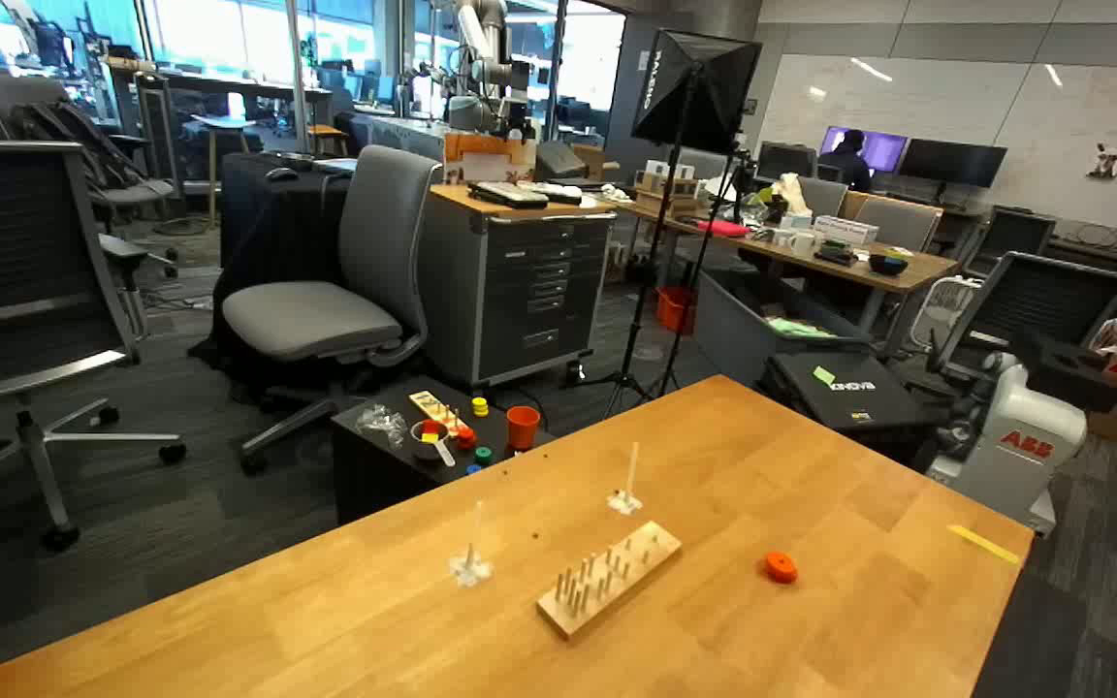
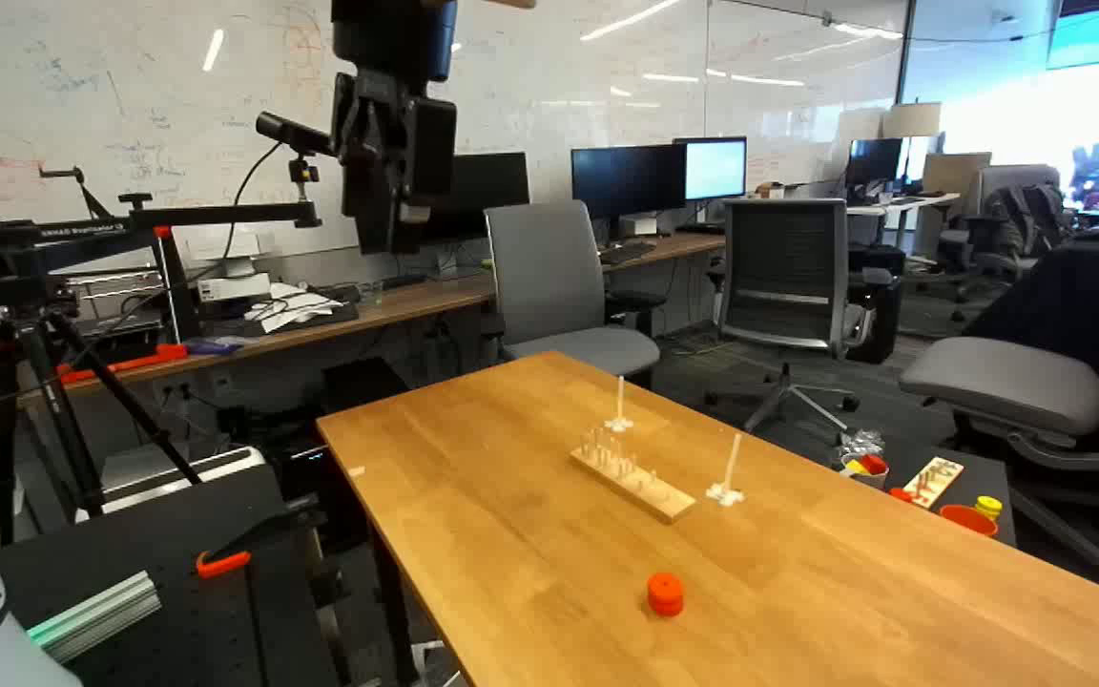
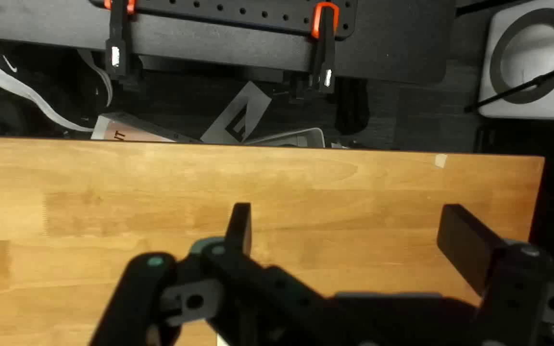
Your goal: Put one of the disks on the stand
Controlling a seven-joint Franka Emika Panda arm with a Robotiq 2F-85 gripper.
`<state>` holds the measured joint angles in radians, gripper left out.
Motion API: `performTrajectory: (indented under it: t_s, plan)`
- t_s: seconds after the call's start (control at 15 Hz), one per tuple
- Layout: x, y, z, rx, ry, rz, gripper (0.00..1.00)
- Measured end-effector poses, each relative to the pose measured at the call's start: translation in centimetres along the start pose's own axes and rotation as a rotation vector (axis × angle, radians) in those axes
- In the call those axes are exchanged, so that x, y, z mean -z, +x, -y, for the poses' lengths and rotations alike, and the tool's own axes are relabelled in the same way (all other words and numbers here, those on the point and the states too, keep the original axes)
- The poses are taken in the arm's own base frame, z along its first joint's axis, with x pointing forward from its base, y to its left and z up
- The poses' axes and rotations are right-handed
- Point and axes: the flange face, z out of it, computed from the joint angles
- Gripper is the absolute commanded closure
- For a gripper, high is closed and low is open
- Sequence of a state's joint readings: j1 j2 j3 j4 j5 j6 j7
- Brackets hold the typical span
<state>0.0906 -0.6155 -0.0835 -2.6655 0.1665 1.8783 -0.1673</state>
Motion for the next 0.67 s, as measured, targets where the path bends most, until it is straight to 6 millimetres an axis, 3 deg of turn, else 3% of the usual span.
performTrajectory:
  t_s: [0.47, 0.67]
  plan:
    - [-0.1, 0.0, 0.0, -0.001, 0.000, 0.001, 0.00]
    - [-0.8, 2.5, -1.4, -0.017, -0.057, -0.094, 0.00]
